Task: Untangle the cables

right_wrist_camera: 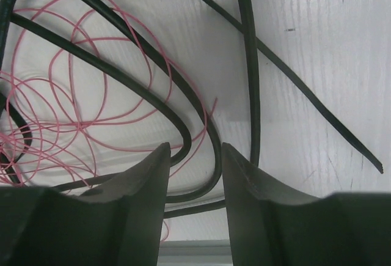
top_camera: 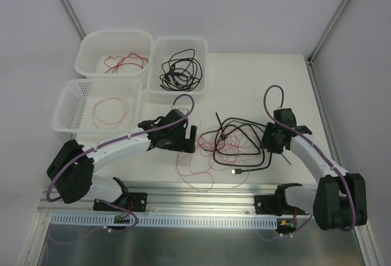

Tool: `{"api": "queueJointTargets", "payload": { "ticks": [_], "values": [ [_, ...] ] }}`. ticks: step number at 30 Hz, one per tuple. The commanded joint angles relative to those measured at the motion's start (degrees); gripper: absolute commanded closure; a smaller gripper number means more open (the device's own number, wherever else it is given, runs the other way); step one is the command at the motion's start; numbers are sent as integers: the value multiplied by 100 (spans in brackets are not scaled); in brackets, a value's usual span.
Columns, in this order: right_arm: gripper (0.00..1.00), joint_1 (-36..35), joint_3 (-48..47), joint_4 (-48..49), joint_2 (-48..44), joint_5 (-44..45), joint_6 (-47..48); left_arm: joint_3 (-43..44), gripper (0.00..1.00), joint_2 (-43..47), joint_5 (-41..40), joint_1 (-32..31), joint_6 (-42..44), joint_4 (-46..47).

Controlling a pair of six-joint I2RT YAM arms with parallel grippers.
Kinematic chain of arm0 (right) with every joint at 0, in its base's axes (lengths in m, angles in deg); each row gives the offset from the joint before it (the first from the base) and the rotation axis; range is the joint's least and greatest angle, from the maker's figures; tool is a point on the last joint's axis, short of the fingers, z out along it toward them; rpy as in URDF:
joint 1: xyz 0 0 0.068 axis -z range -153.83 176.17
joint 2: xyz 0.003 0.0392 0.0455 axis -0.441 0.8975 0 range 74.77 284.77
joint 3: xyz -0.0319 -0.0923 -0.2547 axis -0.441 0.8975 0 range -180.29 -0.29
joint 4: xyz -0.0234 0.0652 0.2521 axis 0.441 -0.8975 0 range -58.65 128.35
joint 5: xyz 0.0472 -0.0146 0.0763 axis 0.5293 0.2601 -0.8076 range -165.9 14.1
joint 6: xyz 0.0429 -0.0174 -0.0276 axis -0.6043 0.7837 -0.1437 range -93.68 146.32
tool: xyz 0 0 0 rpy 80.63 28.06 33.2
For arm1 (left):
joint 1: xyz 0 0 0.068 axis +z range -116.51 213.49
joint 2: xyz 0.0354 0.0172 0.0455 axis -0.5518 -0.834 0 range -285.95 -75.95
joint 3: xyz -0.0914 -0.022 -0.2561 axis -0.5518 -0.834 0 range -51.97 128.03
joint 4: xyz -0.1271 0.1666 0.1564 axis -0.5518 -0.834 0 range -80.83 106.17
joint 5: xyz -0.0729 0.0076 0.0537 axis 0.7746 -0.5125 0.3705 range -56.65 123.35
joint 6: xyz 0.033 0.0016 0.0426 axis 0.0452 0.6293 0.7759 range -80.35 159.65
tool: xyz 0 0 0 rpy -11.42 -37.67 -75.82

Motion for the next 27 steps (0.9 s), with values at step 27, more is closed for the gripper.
{"api": "queueJointTargets", "payload": {
  "ticks": [27],
  "values": [
    [97, -1128, 241, 13, 889, 842, -538, 251, 16, -1457, -167, 127, -441, 705]
  ]
}}
